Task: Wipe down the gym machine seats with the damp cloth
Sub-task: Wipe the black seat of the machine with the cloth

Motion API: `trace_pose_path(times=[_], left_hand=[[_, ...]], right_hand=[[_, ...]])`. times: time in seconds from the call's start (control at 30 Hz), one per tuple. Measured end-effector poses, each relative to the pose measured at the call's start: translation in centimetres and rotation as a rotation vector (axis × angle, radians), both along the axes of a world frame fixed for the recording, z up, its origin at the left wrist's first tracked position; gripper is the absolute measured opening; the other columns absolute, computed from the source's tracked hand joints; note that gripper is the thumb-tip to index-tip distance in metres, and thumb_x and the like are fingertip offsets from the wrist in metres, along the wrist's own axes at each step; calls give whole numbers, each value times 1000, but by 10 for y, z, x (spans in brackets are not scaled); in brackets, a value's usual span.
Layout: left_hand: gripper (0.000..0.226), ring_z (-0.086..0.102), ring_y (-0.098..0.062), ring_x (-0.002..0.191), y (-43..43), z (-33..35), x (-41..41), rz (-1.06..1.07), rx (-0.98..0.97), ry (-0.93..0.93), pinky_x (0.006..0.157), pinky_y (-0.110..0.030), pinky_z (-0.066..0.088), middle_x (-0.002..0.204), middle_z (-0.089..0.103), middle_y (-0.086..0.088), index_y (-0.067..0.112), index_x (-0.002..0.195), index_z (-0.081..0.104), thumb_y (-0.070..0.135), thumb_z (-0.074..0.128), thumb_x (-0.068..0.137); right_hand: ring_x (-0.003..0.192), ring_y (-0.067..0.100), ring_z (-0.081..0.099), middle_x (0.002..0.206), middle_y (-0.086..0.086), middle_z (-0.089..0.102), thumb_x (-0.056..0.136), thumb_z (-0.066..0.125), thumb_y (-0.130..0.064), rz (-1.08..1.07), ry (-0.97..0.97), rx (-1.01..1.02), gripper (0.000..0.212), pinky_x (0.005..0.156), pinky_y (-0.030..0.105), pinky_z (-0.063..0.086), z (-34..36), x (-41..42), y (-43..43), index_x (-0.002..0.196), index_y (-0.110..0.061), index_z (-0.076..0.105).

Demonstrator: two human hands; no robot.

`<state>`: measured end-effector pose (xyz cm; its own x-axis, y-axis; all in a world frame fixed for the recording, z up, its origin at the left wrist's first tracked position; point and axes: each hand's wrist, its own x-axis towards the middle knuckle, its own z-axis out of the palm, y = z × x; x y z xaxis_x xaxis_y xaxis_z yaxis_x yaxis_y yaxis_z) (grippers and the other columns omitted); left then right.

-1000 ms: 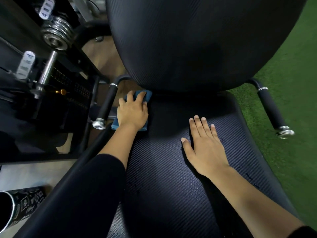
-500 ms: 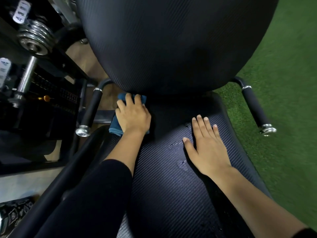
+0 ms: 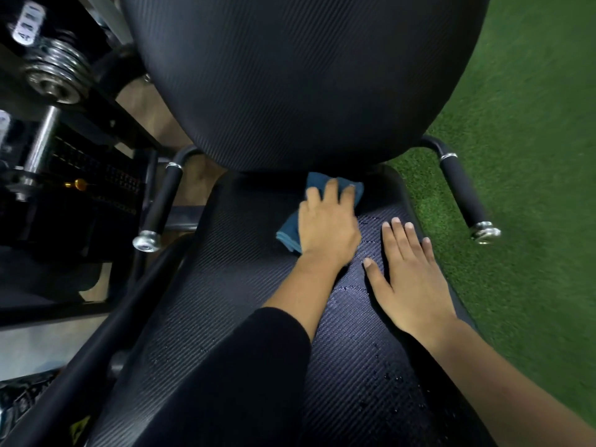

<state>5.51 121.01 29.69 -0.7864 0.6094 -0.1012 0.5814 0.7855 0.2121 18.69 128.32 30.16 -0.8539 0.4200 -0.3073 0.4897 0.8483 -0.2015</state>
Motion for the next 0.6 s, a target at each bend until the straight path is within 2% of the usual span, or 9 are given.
trace_pose_path(times=[0.1,0.23,0.3,0.37,0.47,0.53,0.6], left_hand=[[48,37,-30,114,0,3,13,-171,27,-24,90,-43,38,149,32,-5,24,142,37,29,41,95],[45,44,-28,106,-45,8,16,-382,143,-17,79,-41,44,145,39,-1,26,139,43,29,43,94],[45,44,-27,106,-67,7,9,-338,124,-22,78,-40,43,145,39,0,29,139,42,30,41,94],[44,44,-29,108,-71,4,-1,-182,71,3,80,-42,43,146,38,-1,29,139,42,31,40,94],[44,37,-30,118,-37,-1,-9,36,-9,7,91,-45,36,151,31,-3,26,143,37,31,35,99],[45,35,-30,120,-11,-1,-3,53,-23,-1,93,-44,33,152,28,-4,24,143,35,31,35,99],[45,37,-30,117,4,-2,11,-50,-11,7,90,-44,35,151,30,-4,24,142,37,31,37,97]], right_hand=[[147,18,-6,160,4,0,84,2,-58,-14,7,-10,82,118,36,-6,2,6,-2,152,-12,6],[147,17,-6,160,3,1,84,3,-60,-33,16,-23,83,117,34,-7,6,18,-2,152,-12,7],[147,16,-5,160,2,2,84,5,-60,-41,30,-37,83,117,33,-7,8,24,1,152,-13,8],[146,15,-7,160,1,0,84,5,-61,-50,31,-47,83,117,33,-8,9,30,6,152,-13,7],[146,14,-9,160,1,-1,84,4,-62,-91,32,-56,83,117,32,-8,10,39,15,152,-14,4],[146,14,-8,160,1,-1,83,4,-63,-107,23,-61,84,117,32,-8,9,45,19,152,-15,4],[146,14,-7,160,1,1,84,4,-63,-119,27,-61,84,117,32,-8,9,49,20,152,-14,5]])
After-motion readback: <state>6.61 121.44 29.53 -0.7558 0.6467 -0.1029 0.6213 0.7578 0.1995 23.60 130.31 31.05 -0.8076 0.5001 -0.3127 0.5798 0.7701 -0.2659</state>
